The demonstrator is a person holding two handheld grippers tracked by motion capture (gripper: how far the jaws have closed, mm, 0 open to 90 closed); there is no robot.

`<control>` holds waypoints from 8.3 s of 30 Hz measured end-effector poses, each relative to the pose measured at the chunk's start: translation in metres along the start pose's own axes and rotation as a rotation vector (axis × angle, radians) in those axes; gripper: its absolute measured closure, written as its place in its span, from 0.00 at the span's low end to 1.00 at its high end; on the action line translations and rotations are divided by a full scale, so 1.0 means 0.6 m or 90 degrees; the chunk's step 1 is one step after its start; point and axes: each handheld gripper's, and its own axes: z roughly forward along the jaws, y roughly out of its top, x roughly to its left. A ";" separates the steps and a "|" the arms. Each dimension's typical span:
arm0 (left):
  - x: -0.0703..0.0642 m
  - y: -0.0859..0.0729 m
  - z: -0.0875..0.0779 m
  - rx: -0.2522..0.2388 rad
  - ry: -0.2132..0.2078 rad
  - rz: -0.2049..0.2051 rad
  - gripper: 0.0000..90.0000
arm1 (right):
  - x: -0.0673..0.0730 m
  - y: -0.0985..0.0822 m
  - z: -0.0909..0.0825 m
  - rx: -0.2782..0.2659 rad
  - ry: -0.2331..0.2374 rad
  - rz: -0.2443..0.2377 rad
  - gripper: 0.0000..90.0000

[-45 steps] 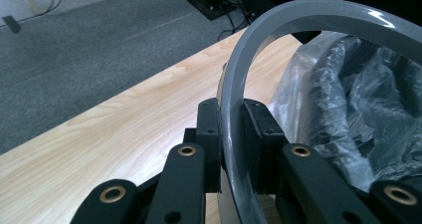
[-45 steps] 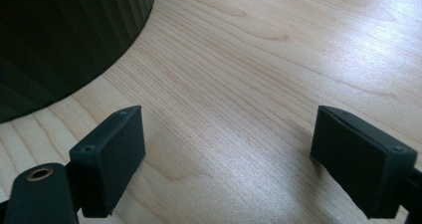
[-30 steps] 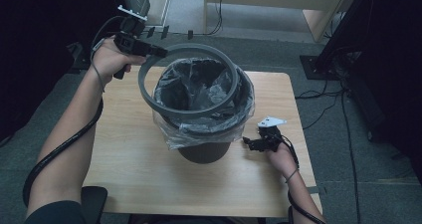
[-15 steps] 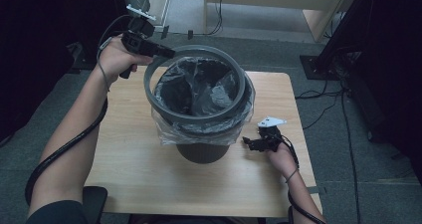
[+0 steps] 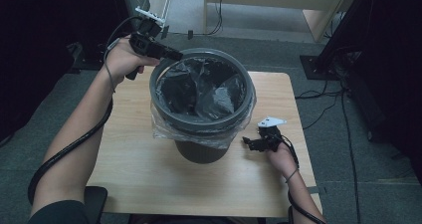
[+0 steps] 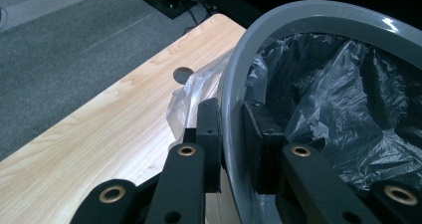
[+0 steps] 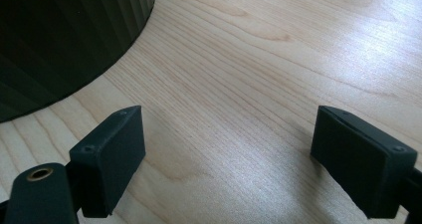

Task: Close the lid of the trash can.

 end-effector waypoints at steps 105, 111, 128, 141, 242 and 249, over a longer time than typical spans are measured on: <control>0.063 -0.146 -0.108 -0.085 0.088 -0.049 0.49 | 0.000 0.000 0.000 -0.001 0.001 0.000 0.15; 0.063 -0.164 -0.100 -0.076 0.098 -0.052 0.49 | 0.000 0.000 0.000 -0.001 0.001 0.000 0.15; 0.075 -0.212 -0.068 -0.064 0.133 -0.057 0.48 | 0.000 0.000 0.000 -0.001 0.001 -0.001 0.14; 0.094 -0.265 -0.043 -0.081 0.132 -0.085 0.48 | 0.000 0.000 0.001 -0.002 0.000 -0.001 0.14; 0.191 -0.493 0.092 -0.017 0.342 -0.134 0.21 | 0.001 0.000 0.001 0.001 0.005 -0.003 0.12; 0.191 -0.493 0.092 -0.017 0.342 -0.134 0.21 | 0.001 0.000 0.001 0.001 0.006 -0.003 0.12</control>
